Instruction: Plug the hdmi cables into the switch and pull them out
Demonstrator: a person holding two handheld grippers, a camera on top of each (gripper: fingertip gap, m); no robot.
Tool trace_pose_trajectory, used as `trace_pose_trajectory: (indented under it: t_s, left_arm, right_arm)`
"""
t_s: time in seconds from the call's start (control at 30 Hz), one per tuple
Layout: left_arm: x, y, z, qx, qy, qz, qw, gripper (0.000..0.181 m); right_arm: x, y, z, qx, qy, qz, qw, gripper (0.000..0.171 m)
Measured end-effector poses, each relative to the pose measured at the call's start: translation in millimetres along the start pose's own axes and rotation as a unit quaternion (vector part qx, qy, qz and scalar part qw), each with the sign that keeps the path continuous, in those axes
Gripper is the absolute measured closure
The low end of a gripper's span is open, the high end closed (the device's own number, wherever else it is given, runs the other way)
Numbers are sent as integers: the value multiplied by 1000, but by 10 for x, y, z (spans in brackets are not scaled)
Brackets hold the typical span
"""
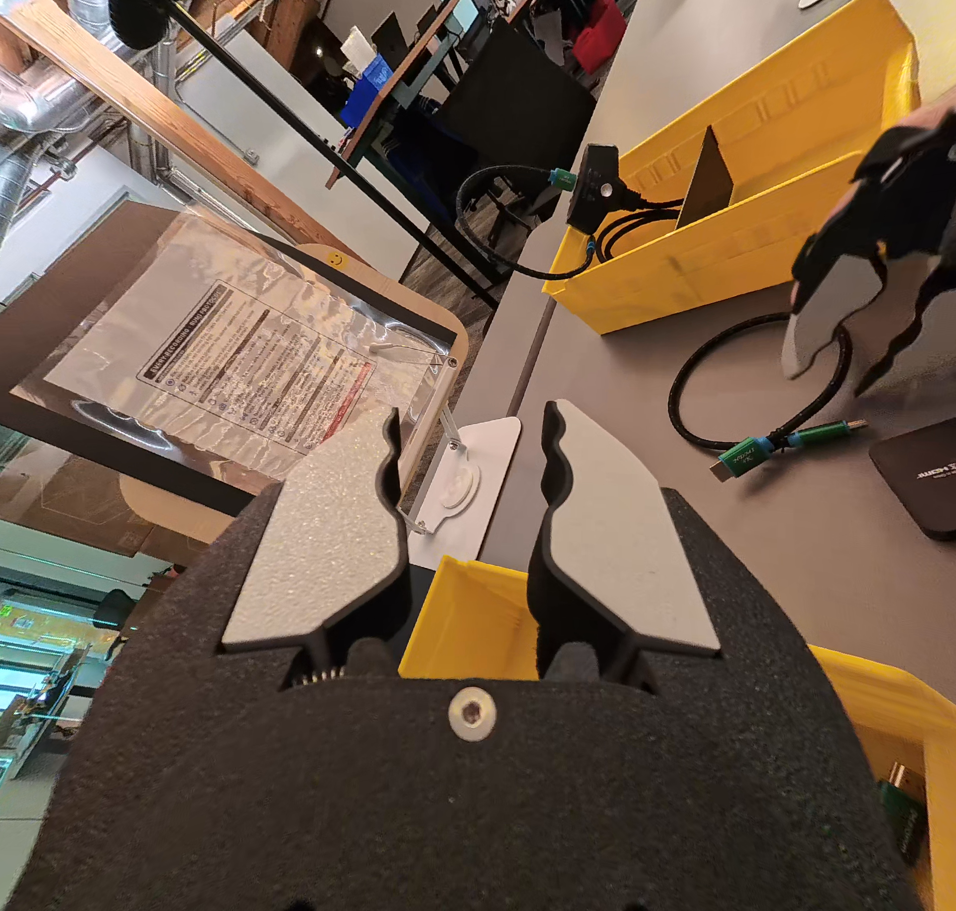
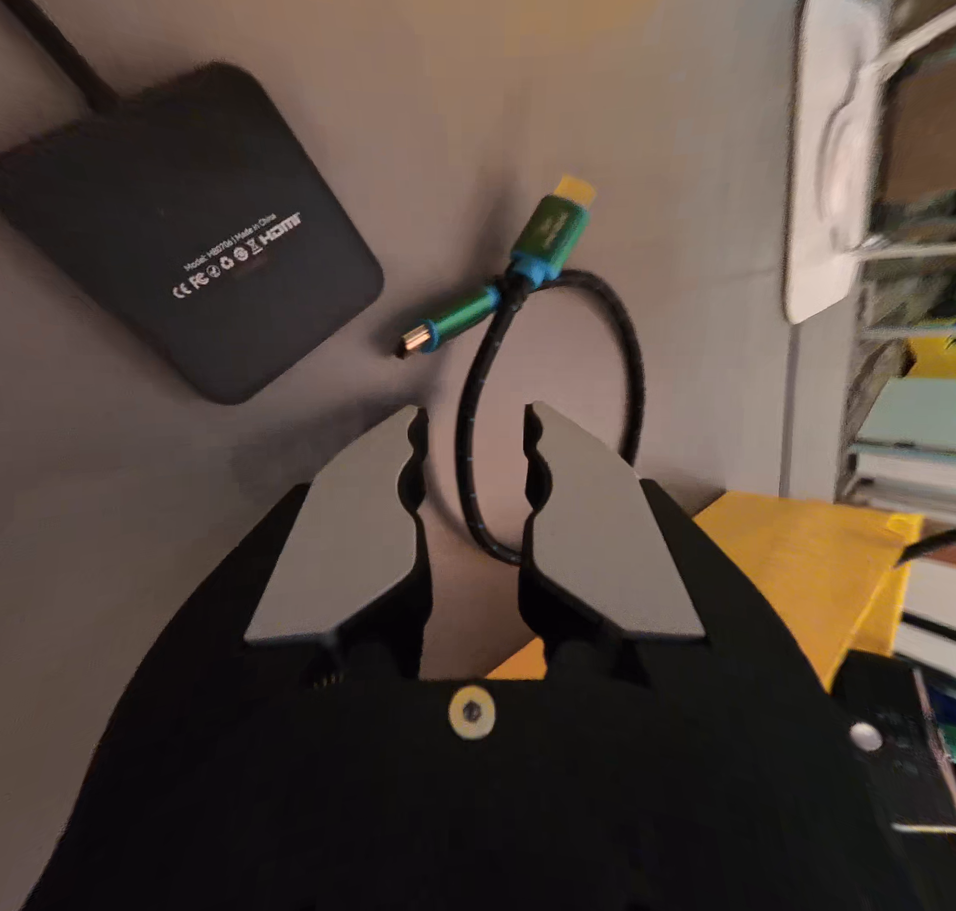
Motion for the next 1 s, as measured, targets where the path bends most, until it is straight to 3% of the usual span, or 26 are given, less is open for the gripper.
trace_pose_trajectory:
  t_s: [0.07,0.2,0.37,0.5,0.63,0.8,1.0]
  left_arm:
    - [13,-8,-8,-2,-4,2,1000,129]
    - [115,-64,0,-20,-25,31,999,132]
    - [494,-310,7,-52,-58,138,987,134]
    - [802,-511,-18,-62,-93,194,975,138]
    - [915,-552,-119,-24,-75,223,972,144]
    - [939,-503,-201,15,-48,253,966,154]
    - [1004,-527,-204,1,-58,278,959,160]
  right_arm:
    - [-11,-75,-29,-29,-15,5,999,161]
    - [139,88,-107,54,-75,-47,995,163]
    - [535,605,-202,180,-164,-123,962,163]
    - [644,937,-242,234,-125,-120,957,163]
    - [614,1137,-261,249,-56,-91,963,163]
    - [542,1251,-282,247,1,-73,966,163]
    - [518,1263,-283,234,36,-70,969,163]
Point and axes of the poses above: each gripper's, where its closed fingertips meet, y back along the fingers, z out of its underside, x = y × z across the jaws, the point moved 8 cm from there along y, back along the fingers, and after that the axes turned 2 degrees about -y, right-handed, at the moved point
